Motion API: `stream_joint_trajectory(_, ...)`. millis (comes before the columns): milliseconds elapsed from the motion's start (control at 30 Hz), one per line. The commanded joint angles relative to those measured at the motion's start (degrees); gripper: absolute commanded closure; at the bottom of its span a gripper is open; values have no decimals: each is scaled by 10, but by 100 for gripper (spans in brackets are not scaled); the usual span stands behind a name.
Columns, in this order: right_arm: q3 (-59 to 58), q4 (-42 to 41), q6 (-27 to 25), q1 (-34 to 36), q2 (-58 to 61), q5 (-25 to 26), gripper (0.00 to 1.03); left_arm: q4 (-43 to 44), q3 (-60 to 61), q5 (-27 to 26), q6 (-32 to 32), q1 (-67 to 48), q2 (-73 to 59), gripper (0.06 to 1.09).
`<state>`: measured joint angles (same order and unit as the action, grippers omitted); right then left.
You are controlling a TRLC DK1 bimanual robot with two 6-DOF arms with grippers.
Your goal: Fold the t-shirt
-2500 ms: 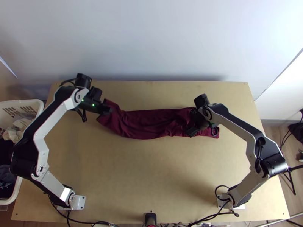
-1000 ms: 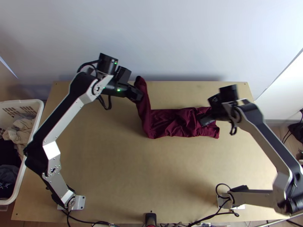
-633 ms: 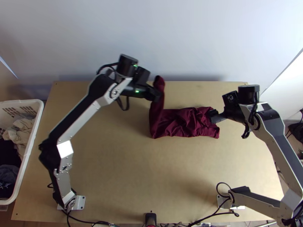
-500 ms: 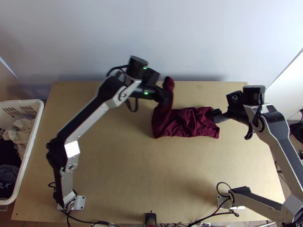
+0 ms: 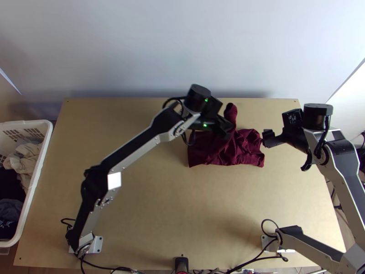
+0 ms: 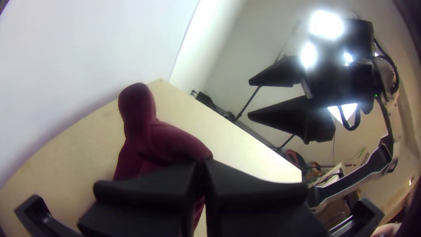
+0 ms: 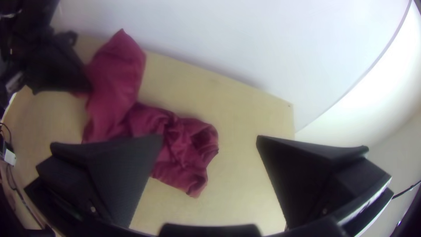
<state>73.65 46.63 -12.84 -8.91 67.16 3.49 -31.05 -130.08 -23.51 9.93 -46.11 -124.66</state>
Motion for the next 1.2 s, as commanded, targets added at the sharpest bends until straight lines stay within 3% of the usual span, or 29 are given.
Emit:
stream_joint_trajectory(0, -1, 0, -8, 3, -13, 12, 4, 73, 9, 27, -22, -33, -43, 105)
stream_joint_trajectory(433, -23, 0, -20, 13, -21, 18, 4, 194, 4, 94, -18, -48, -125, 105)
stream_joint_trajectory(733, -45, -10, -22, 15, -20, 17, 4, 231, -3, 122, -18, -49, -144, 105)
stream_joint_trajectory(1167, -59, -18, -22, 13, -15, 17, 4, 245, -13, 106, -19, -65, -200, 105)
